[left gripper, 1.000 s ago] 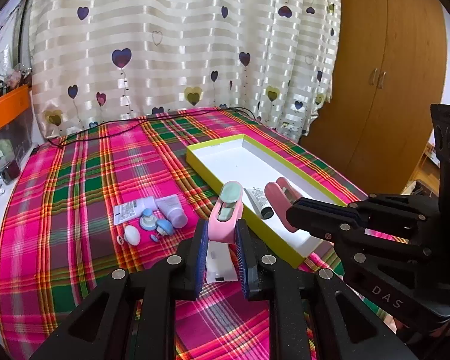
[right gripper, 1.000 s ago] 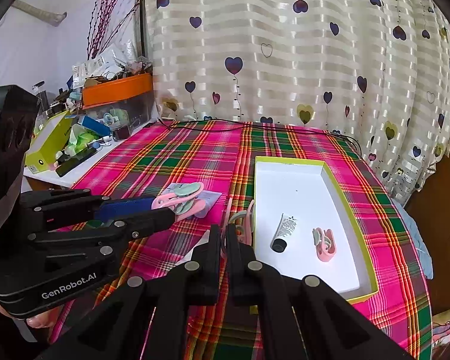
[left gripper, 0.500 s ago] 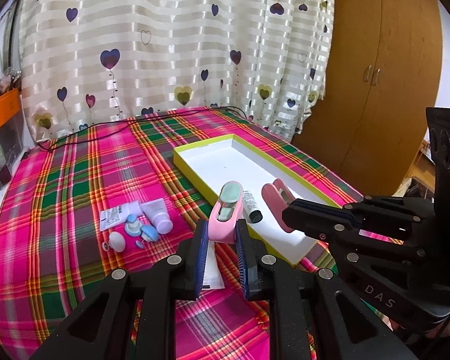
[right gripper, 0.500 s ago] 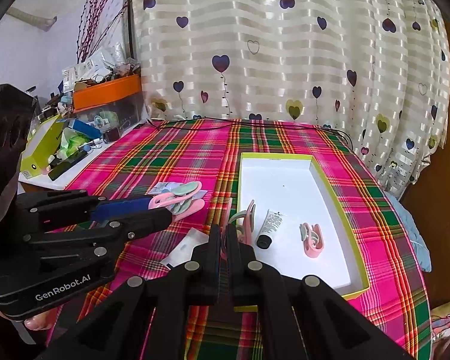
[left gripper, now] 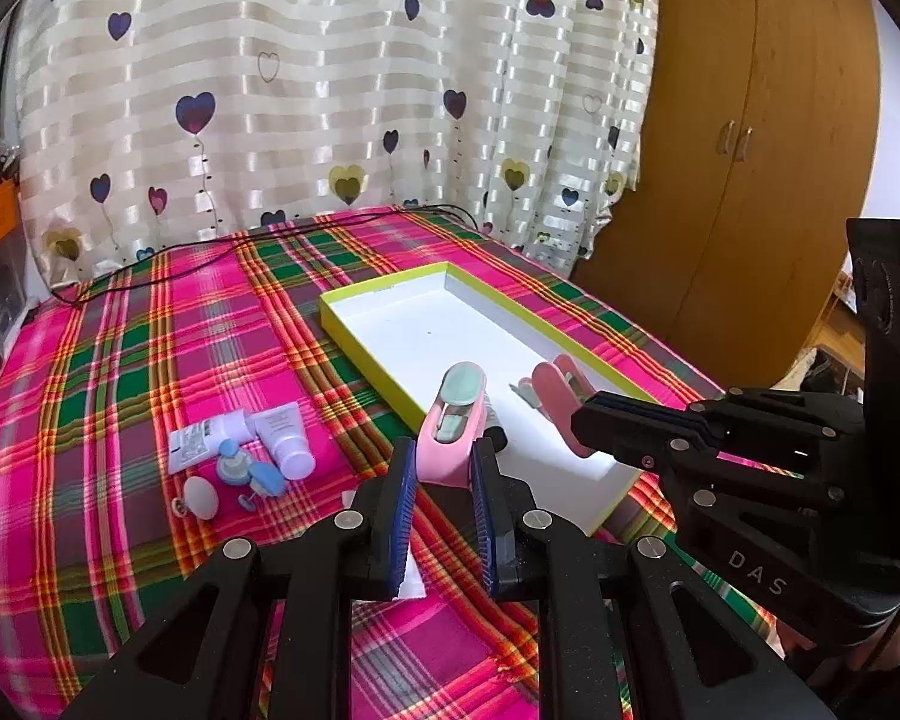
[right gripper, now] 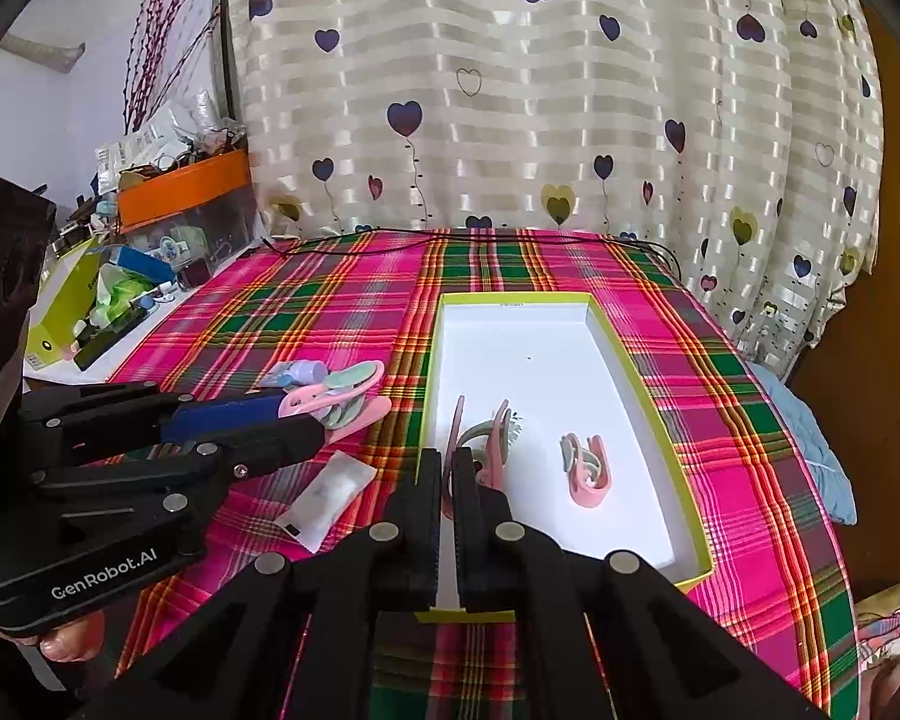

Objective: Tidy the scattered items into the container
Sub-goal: 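Lower the pink clip into the box, open the right tool while the left carries the holder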

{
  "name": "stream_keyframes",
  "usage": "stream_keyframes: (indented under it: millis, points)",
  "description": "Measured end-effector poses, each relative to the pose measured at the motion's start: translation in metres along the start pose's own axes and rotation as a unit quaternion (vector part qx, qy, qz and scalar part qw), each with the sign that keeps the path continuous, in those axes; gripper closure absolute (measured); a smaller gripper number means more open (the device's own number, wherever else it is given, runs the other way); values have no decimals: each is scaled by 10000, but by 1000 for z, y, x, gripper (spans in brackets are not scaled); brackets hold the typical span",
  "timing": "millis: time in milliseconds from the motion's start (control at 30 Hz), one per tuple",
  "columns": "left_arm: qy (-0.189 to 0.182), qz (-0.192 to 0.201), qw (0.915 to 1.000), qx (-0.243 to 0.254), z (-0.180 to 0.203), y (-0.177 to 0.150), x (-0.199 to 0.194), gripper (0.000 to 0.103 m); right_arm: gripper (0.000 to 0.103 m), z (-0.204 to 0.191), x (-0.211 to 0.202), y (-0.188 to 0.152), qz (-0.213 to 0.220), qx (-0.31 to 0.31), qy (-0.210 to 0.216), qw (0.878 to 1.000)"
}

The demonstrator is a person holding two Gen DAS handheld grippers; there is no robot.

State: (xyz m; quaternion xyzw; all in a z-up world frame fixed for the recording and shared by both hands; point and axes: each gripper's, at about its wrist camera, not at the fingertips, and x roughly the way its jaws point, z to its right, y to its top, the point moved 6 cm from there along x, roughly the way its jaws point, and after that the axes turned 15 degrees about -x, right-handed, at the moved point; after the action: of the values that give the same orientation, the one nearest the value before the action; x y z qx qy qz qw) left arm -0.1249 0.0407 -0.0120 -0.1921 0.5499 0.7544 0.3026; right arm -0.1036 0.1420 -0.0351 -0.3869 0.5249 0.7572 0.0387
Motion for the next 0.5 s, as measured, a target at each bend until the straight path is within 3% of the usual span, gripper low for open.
stream_keyframes:
  millis: [500]
  points:
    - [-118,-198,9997,26,8,2,26,84,99,19,17,-12,-201,168,-34,9997]
